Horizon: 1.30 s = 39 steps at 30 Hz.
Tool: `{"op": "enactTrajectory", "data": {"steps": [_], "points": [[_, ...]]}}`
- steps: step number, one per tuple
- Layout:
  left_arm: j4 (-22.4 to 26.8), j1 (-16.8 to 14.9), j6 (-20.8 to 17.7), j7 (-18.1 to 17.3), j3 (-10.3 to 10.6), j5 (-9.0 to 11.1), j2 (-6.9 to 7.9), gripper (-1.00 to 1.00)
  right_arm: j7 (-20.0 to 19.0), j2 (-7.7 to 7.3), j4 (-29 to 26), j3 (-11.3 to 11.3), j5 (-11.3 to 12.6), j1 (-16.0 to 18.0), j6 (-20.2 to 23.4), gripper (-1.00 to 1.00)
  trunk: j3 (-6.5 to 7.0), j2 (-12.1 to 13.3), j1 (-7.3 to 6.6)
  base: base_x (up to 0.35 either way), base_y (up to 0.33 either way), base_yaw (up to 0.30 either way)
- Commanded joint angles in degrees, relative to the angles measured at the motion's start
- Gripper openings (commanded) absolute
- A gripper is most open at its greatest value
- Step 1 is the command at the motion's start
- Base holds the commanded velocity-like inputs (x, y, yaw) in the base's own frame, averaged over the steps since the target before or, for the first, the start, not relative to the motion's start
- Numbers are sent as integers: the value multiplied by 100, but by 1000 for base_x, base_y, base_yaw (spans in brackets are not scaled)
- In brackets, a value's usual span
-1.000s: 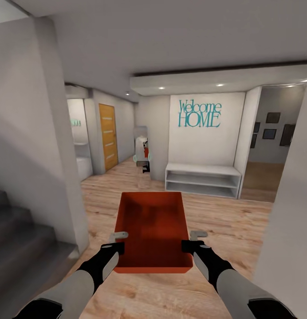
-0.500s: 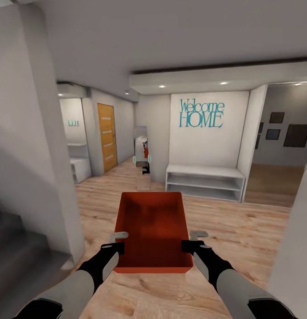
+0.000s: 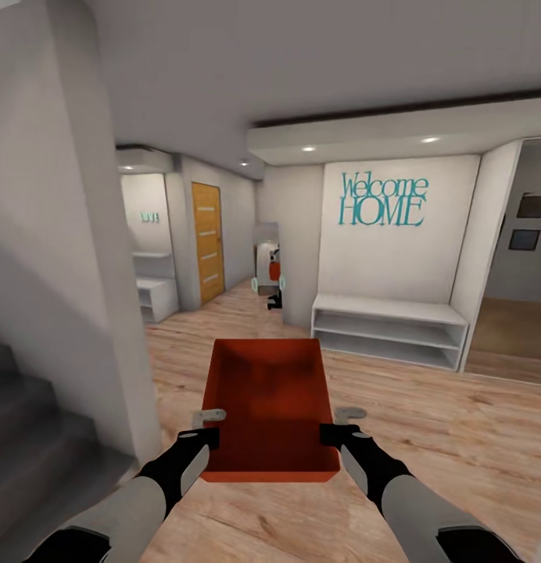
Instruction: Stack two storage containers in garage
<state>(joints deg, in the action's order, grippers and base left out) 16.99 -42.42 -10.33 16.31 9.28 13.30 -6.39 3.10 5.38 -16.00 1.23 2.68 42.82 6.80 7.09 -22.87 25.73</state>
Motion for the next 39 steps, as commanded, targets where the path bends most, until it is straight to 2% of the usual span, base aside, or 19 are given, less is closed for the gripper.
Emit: {"op": "enactTrajectory", "data": {"steps": [1, 23, 39], "points": [[39, -3, -31, 47, -57, -29, 120, -100, -11, -46, 0, -71, 90, -1, 32, -100, -2, -5, 5, 324, 0, 22], [38, -3, -31, 47, -57, -29, 144, -100, -11, -46, 0, -71, 92, -1, 32, -100, -2, -5, 5, 324, 0, 2], [41, -3, -29, 47, -57, -29, 155, -100, -11, -55, 0, -71, 92, -1, 32, -100, -2, -5, 5, 324, 0, 214]]}}
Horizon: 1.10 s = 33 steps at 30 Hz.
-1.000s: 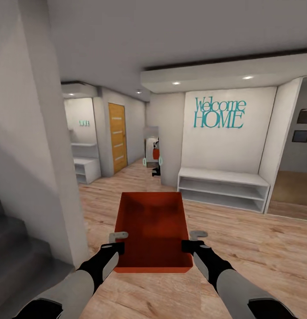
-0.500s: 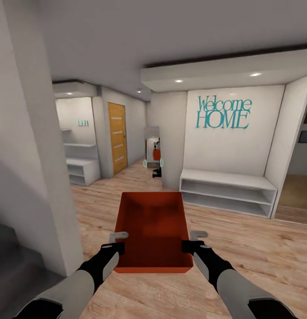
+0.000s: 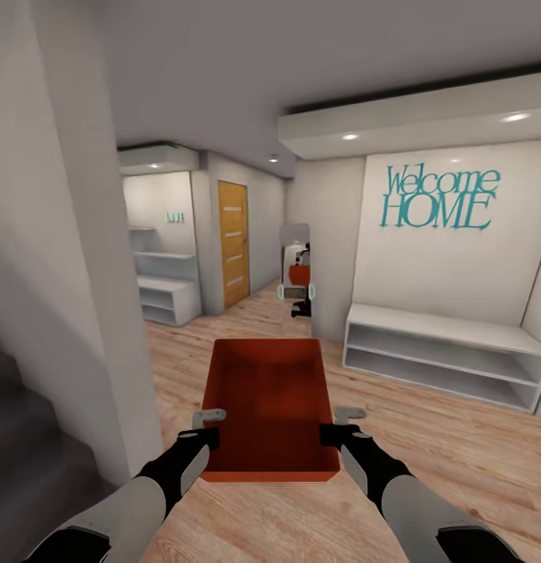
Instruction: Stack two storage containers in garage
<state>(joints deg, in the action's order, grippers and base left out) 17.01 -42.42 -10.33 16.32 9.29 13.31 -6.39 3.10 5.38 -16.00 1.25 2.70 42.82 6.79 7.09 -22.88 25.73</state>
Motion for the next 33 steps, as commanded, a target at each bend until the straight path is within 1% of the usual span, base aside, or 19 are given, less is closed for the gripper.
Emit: {"op": "enactTrajectory", "data": {"steps": [1, 33], "points": [[38, -3, -29, 46, -59, -31, 155, -100, -11, -55, 1, -73, 90, -2, 33, -100, -2, -4, 5, 324, 0, 46], [39, -3, -23, 46, -59, -31, 155, -100, -11, -55, 1, -73, 90, -2, 33, -100, -2, -4, 5, 324, 0, 3]]}}
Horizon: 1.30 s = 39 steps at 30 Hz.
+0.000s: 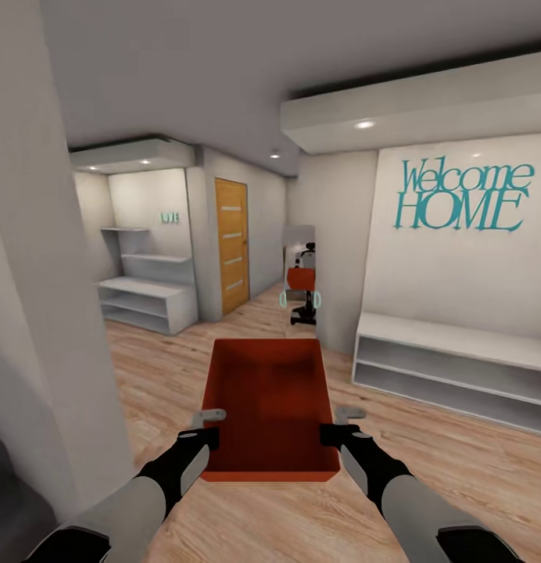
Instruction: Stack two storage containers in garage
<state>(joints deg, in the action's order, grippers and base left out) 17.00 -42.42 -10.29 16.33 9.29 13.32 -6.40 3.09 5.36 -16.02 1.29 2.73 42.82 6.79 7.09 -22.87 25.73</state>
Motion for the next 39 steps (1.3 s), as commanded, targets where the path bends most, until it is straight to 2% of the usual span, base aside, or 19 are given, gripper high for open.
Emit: {"op": "enactTrajectory", "data": {"steps": [1, 21, 29, 39], "points": [[40, -3, -26, 45, -59, -32, 157, -100, -11, -52, 3, -76, 87, -2, 32, -100, -2, -4, 5, 324, 0, 0], [40, -3, -25, 45, -61, -32, 186, -100, -11, -44, 3, -76, 87, -2, 32, -100, -2, -4, 5, 324, -9, 0], [40, -3, -25, 45, -60, 145, 208, -100, -11, -38, 3, -76, 87, -2, 32, -100, -2, -4, 5, 324, -85, 0], [40, -3, -25, 45, -59, 170, 236, -100, -11, -43, 3, -76, 87, -2, 32, -100, -2, -4, 5, 322, -95, 0]]}}
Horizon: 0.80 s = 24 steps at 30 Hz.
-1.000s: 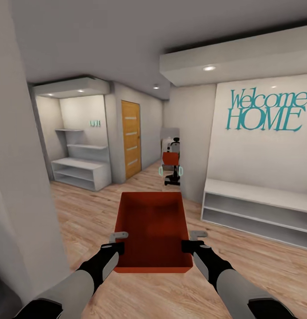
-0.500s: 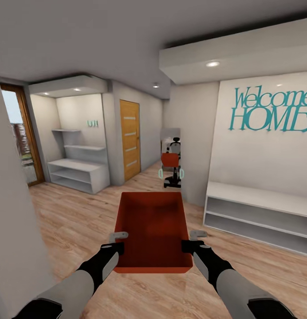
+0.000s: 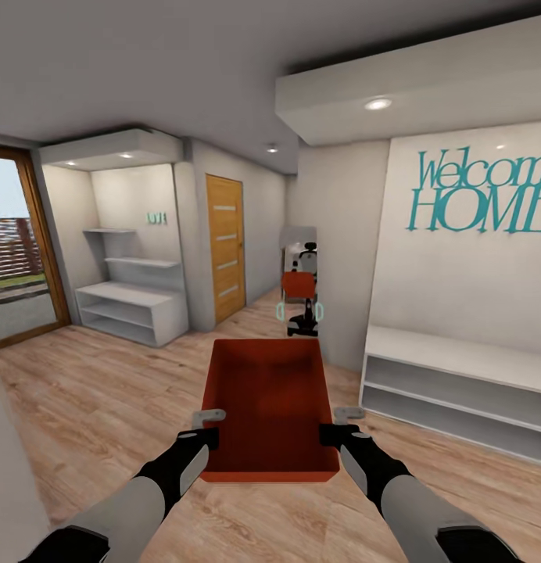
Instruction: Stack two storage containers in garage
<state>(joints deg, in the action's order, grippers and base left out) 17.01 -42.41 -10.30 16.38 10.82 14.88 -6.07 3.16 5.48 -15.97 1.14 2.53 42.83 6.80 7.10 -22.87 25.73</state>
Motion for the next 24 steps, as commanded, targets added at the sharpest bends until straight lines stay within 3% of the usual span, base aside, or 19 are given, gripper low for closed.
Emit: {"op": "enactTrajectory", "data": {"steps": [1, 11, 24], "points": [[39, -4, -25, 41, -212, 14, 203, -100, -17, -56, -3, -61, 107, -2, 32, -100, -2, -5, 5, 321, -96, 0], [39, -4, -16, 41, -212, 14, 205, -100, -17, -53, -3, -61, 107, -2, 32, -100, -2, -5, 5, 321, -97, 16], [39, -4, -16, 41, -212, 22, 212, -100, -17, -65, -3, -61, 107, -2, 32, -100, -2, -5, 5, 321, -97, 238]]}}
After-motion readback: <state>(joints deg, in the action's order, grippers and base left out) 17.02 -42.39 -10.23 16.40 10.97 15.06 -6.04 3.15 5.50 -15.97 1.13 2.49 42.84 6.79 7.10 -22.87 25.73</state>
